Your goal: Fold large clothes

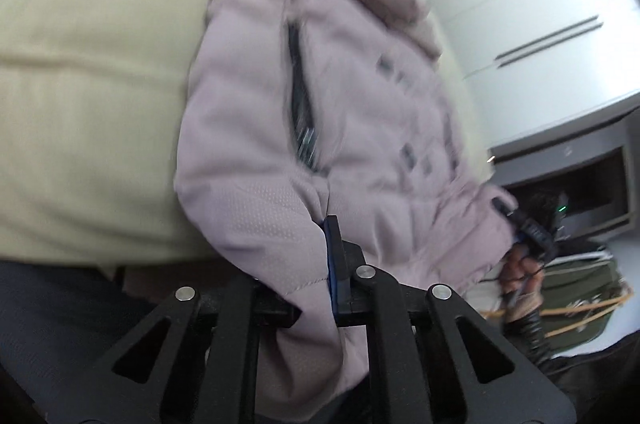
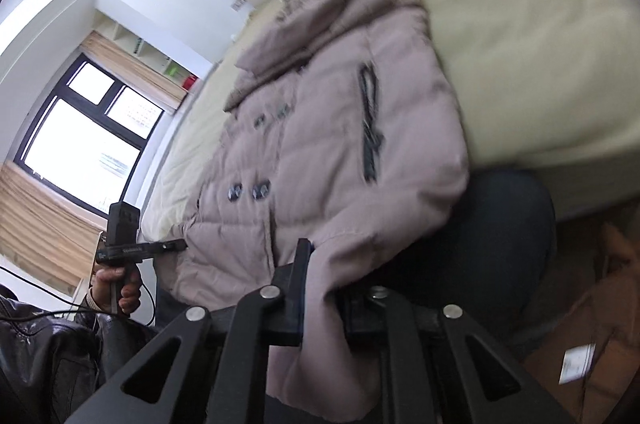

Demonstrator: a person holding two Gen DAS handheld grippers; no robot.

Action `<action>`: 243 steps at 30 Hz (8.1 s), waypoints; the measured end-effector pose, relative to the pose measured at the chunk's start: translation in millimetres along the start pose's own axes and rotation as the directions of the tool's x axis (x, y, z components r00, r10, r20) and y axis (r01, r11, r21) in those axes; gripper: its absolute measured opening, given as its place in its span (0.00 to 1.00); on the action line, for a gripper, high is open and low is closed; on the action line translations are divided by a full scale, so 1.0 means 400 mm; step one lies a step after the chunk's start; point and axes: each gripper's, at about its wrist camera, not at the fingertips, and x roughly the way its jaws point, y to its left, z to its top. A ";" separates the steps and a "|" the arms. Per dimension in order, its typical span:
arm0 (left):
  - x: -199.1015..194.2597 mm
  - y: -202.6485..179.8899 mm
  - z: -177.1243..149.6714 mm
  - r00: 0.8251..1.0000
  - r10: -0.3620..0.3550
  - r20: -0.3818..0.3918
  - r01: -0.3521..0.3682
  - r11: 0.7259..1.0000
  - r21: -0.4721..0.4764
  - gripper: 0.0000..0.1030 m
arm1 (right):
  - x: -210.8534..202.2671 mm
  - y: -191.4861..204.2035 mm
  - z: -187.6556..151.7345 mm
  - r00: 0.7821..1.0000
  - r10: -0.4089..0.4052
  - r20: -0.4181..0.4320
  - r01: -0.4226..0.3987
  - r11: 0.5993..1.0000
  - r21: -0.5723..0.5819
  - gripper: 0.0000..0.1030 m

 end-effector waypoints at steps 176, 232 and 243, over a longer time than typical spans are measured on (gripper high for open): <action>0.449 -0.053 0.841 0.827 0.418 0.375 -0.505 0.847 0.168 0.12 | 0.681 0.085 0.697 0.831 -0.549 0.085 0.553 0.801 -0.229 0.87; 0.410 0.421 1.070 0.977 -0.164 0.139 0.187 0.966 -0.177 0.70 | 0.648 -0.384 0.933 0.988 0.118 -0.101 -0.102 0.984 0.148 0.88; 0.355 0.368 1.018 0.968 -0.193 0.160 0.217 0.964 -0.152 0.33 | 0.621 -0.302 0.925 0.992 0.063 -0.108 -0.056 0.996 0.065 0.59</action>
